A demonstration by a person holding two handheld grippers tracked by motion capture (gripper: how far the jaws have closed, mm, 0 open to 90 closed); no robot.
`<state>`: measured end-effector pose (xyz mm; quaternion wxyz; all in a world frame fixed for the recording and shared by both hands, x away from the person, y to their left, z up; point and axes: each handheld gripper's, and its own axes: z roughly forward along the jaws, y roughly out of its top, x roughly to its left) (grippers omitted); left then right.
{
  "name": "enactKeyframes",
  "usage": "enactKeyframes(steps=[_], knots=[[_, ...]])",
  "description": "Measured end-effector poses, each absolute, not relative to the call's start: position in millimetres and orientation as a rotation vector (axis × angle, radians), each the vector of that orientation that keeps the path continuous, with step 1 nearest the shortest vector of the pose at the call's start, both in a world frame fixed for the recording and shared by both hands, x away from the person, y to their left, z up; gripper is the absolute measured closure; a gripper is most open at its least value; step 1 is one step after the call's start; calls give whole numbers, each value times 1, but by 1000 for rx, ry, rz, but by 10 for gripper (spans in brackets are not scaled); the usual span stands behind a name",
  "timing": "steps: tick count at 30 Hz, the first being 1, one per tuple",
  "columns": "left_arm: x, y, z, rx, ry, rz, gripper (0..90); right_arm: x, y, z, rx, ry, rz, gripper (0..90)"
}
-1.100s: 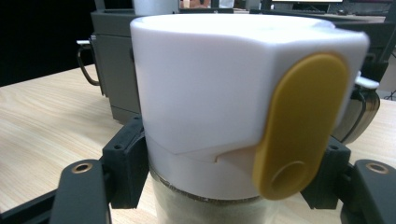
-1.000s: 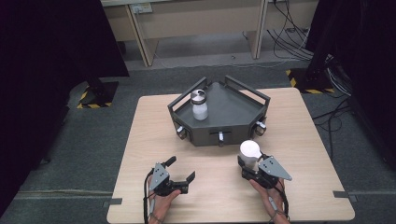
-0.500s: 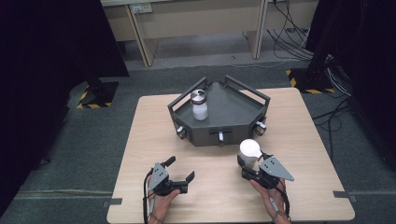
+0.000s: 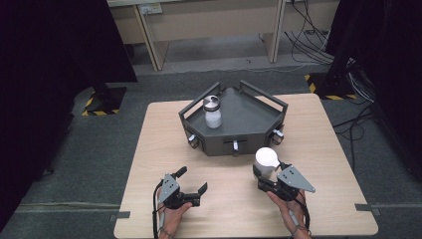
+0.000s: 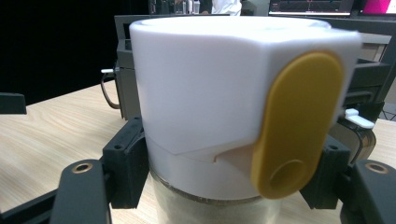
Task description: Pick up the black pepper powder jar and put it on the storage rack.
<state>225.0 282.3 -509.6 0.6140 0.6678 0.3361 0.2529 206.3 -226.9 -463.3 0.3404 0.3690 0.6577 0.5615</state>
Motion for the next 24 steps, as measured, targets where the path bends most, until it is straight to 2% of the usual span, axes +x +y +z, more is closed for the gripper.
enactKeyframes(steps=[24], knots=[[225,284,-509,1538,773,584,0,216,-223,-431,930,1730,1493,303]])
